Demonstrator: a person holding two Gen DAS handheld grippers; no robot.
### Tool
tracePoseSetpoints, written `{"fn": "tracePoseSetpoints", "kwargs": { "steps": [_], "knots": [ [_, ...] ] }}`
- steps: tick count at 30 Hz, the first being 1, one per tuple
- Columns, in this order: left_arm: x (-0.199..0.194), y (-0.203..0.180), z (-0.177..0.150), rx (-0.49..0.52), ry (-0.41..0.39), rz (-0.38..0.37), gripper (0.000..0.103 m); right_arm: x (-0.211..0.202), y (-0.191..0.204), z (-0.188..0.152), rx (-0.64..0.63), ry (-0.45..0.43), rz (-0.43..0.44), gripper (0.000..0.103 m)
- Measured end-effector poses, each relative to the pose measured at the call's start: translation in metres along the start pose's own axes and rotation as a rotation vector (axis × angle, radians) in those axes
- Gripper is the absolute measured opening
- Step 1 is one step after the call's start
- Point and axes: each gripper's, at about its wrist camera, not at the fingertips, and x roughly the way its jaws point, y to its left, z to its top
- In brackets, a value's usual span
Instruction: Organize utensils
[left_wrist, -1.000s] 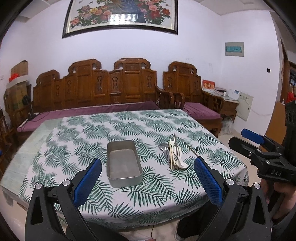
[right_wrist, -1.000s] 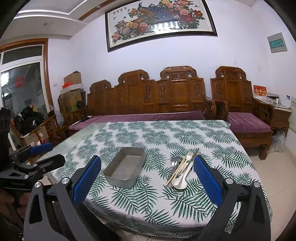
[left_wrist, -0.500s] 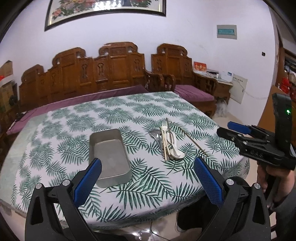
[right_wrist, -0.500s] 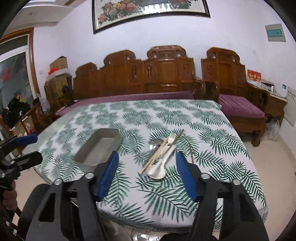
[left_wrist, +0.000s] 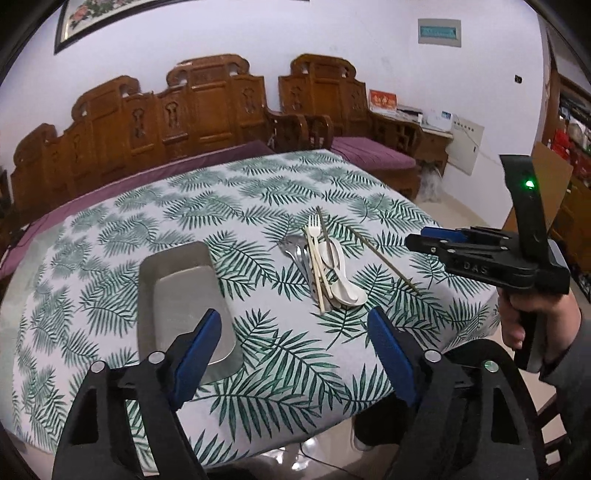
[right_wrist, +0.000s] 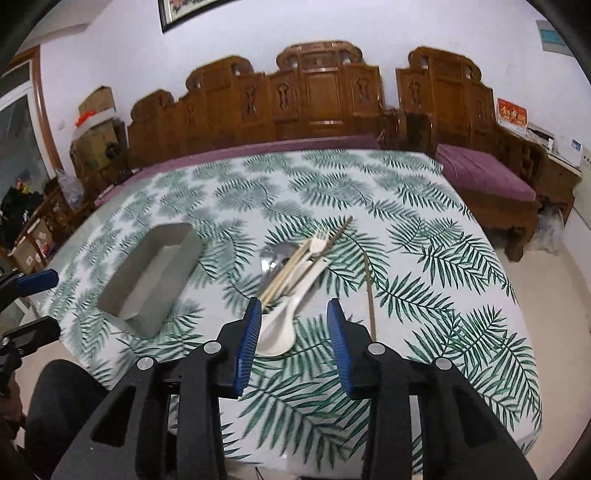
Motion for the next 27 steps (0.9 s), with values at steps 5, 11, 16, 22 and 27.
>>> {"fn": "tracePoseSetpoints", "kwargs": {
  "steps": [5,11,16,22,27],
  "knots": [
    [0.025,0.003,0.005,-0.004,0.041,-0.003,0.069,0.038,-0.020,0.003,-0.018,0.095,-0.042,0.033],
    [0.055,0.004,0.007,-0.001,0.088,-0.001,0.061,0.071,-0.044,-0.004,-0.069,0.179,-0.082,0.031],
    [0.081,0.005,0.007,-0.005,0.136,-0.011,0.057,0.086,-0.057,-0.017,-0.055,0.217,-0.054,0.025],
    [0.111,0.000,0.005,-0.015,0.186,-0.021,0.055,0.099,-0.060,-0.025,-0.073,0.259,-0.047,0.020],
    [0.132,-0.009,0.007,-0.009,0.213,-0.035,0.054,0.103,-0.062,-0.027,-0.095,0.275,-0.078,0.011]
  ]
}}
